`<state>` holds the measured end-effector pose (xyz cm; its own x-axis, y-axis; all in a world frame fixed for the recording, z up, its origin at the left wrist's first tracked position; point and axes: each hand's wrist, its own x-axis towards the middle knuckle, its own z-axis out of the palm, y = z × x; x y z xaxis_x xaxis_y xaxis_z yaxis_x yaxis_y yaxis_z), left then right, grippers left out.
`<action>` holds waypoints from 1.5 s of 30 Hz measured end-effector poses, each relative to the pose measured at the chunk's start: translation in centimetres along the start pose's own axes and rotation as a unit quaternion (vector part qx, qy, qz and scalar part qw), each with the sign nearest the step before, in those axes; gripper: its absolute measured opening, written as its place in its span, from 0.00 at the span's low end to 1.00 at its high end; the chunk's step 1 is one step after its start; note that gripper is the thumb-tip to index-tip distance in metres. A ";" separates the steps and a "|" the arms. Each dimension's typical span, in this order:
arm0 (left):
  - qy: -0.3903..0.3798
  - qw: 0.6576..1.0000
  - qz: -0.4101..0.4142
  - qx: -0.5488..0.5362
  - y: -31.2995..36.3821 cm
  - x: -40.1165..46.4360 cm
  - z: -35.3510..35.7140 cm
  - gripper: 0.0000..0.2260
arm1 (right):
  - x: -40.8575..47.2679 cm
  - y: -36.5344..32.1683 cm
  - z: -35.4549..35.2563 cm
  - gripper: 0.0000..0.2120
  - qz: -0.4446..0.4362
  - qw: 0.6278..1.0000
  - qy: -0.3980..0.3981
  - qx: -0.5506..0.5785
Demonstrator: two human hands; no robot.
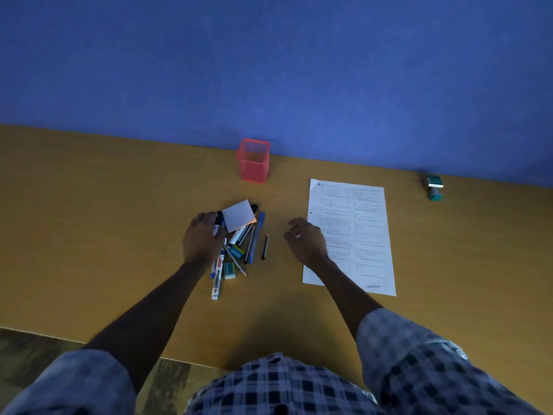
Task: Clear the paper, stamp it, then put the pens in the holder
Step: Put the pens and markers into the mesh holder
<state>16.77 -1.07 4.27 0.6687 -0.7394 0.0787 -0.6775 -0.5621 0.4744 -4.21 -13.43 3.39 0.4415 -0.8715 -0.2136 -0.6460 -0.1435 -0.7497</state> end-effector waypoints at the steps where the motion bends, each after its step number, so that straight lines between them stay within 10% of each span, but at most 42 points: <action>1: -0.012 1.000 -0.007 0.004 -0.2 0.3 0.0 0.07 | 0.3 -0.5 0.4 0.15 0.003 1.000 -0.007 -0.012; 18: -0.083 0.992 -0.025 0.095 0.3 3.9 0.1 0.09 | 3.5 -6.1 6.1 0.06 0.009 0.991 0.011 -0.134; 33: -0.120 0.987 -0.019 0.105 1.0 5.3 0.0 0.14 | 4.3 -6.8 5.0 0.10 0.046 0.998 0.034 -0.021; 45: 0.001 1.000 0.025 0.003 3.4 8.2 -4.0 0.06 | 6.1 -9.4 0.0 0.19 -0.061 0.984 0.130 0.104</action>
<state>21.18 -7.61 10.04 0.6344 -0.7660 0.1040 -0.7119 -0.5264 0.4648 4.53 -17.39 9.13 0.3168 -0.9479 0.0335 -0.4452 -0.1798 -0.8772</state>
